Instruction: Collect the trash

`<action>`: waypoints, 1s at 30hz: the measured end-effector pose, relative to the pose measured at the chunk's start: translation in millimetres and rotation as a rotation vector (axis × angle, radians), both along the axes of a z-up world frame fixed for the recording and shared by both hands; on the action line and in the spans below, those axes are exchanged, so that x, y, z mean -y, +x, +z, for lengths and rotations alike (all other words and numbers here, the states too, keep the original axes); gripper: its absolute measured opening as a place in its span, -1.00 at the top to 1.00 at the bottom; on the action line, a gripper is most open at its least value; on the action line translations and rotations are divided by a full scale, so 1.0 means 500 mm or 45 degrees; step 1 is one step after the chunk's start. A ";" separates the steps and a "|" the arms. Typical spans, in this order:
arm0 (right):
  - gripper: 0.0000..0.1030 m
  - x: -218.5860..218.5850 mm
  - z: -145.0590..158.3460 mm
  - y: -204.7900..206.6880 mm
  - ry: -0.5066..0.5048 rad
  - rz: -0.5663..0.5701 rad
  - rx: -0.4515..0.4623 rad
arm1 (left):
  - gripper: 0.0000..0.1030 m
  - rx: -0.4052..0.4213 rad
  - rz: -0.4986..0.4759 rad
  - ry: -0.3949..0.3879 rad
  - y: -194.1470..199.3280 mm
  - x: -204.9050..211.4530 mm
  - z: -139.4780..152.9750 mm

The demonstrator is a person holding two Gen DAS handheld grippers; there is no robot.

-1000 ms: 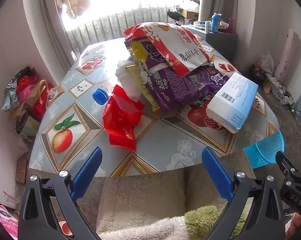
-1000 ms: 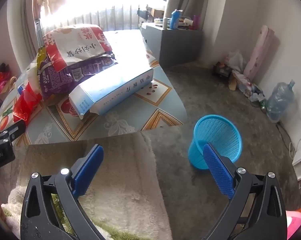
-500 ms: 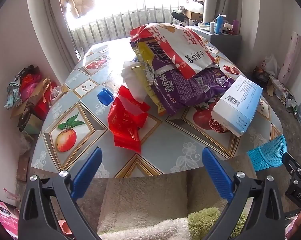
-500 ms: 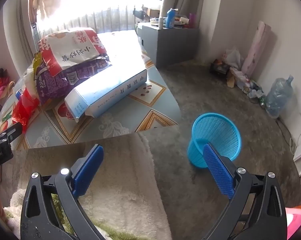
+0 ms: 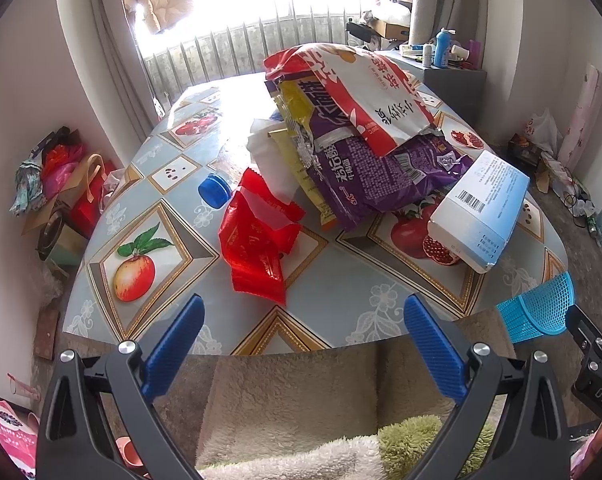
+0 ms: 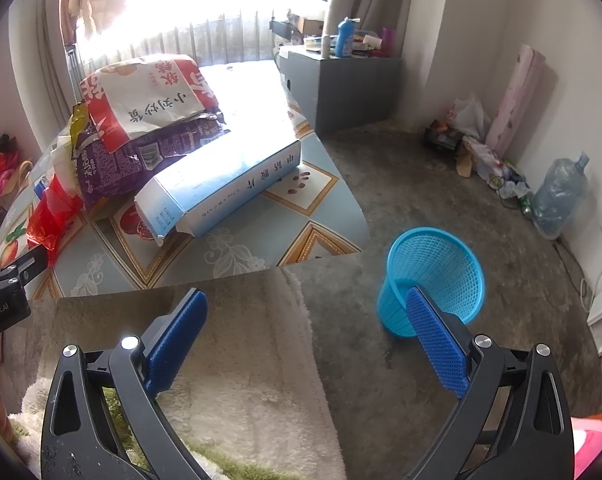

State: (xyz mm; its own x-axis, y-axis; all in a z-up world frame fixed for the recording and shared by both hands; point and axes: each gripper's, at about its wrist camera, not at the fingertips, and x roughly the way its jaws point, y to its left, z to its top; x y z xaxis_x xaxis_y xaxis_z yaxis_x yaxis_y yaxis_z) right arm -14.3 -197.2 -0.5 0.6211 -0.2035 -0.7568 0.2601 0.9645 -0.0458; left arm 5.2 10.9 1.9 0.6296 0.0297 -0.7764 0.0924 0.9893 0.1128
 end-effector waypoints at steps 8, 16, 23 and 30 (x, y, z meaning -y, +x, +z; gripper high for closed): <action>-0.85 -0.003 0.000 0.001 0.001 0.002 0.002 | -0.90 -0.005 0.004 0.002 -0.001 0.000 -0.003; -0.85 -0.005 0.002 0.003 0.004 0.002 0.001 | -0.90 -0.008 0.008 0.003 0.000 -0.002 -0.004; -0.85 -0.005 0.001 0.003 0.009 0.004 0.001 | -0.90 -0.006 0.011 0.007 -0.002 -0.004 -0.003; -0.85 -0.005 0.000 0.004 0.011 0.002 0.003 | -0.90 -0.007 0.011 0.007 -0.002 -0.005 -0.003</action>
